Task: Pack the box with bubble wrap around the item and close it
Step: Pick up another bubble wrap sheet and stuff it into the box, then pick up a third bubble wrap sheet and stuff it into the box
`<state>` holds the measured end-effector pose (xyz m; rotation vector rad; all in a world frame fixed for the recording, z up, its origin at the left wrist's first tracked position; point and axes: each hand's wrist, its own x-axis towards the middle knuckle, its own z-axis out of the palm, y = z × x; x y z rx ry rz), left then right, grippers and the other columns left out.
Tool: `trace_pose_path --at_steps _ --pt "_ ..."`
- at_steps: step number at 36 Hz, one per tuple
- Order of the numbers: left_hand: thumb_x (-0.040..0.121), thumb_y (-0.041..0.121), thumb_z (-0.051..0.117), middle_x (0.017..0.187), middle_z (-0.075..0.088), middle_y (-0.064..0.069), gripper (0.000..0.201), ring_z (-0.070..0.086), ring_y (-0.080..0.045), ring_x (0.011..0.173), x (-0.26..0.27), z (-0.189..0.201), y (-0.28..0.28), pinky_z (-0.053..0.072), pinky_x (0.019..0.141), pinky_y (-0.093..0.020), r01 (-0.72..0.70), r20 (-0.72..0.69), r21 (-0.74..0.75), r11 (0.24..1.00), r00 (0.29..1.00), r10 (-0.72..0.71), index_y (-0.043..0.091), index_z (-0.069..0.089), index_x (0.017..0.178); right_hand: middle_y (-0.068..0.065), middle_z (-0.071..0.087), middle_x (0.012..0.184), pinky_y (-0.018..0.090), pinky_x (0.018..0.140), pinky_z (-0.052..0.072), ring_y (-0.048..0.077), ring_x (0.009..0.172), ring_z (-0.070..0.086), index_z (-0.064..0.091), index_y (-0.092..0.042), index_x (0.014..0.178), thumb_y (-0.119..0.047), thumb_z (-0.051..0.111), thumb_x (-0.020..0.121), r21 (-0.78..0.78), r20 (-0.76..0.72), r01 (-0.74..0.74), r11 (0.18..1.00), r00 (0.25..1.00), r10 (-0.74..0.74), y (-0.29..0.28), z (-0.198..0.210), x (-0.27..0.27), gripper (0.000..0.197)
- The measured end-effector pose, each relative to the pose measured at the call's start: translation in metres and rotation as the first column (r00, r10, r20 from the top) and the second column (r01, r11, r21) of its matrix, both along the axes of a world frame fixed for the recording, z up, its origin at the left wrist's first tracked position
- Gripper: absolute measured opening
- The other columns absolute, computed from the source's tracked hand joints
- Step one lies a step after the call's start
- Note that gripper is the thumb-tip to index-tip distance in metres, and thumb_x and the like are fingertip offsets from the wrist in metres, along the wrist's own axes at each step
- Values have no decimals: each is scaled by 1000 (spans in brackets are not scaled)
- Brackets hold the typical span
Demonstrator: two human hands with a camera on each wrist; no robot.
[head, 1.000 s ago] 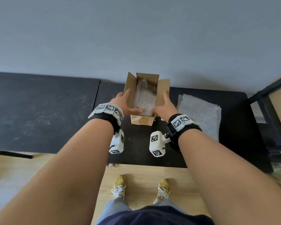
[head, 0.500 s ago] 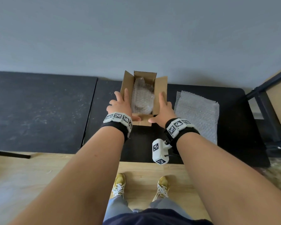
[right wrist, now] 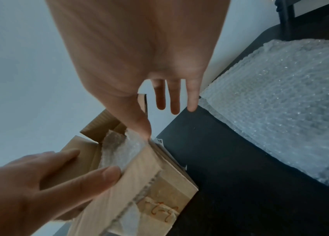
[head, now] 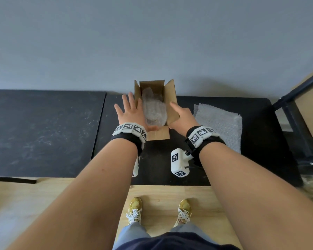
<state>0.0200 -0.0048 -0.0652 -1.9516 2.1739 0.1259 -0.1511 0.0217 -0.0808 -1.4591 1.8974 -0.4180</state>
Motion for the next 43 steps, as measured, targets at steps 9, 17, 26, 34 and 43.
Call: trace_pose_path --at_steps 9,17,26,34,43 --pt "93 43 48 160 15 -14 53 6 -30 149 -45 19 -3 2 118 -56 159 -76 -253 954 980 -183 14 45 138 12 50 132 29 90 44 26 109 59 58 -22 133 -22 48 97 -208 5 231 950 972 -235 -2 16 -36 37" --pt "92 7 46 146 41 -9 42 33 -27 137 -119 15 3 24 113 -36 358 -298 -280 891 850 -435 8 52 133 16 55 132 36 94 46 32 116 57 53 -6 133 -4 42 97 -22 -136 372 928 918 -372 27 0 -104 38" --pt "86 -5 48 136 46 -6 51 45 -25 125 -194 -26 24 49 95 -39 359 -362 84 929 880 -308 12 48 134 13 49 139 36 93 46 31 121 54 47 -12 139 -8 45 95 145 -220 472 870 872 -437 57 -39 -172 44" --pt "92 1 43 135 42 -17 43 52 -35 118 -206 -77 41 49 93 -43 112 -231 396 911 973 -19 6 40 135 15 62 109 38 76 53 32 96 63 61 -5 103 -16 52 88 222 -267 470 854 872 -411 68 -69 -195 21" --pt "90 8 51 123 55 -17 37 59 -32 107 -213 -85 41 49 80 -36 -96 -279 389 916 936 217 5 47 127 15 43 134 39 92 46 32 119 49 39 -12 138 -13 61 88 200 -287 527 826 838 -465 69 -82 -203 55"
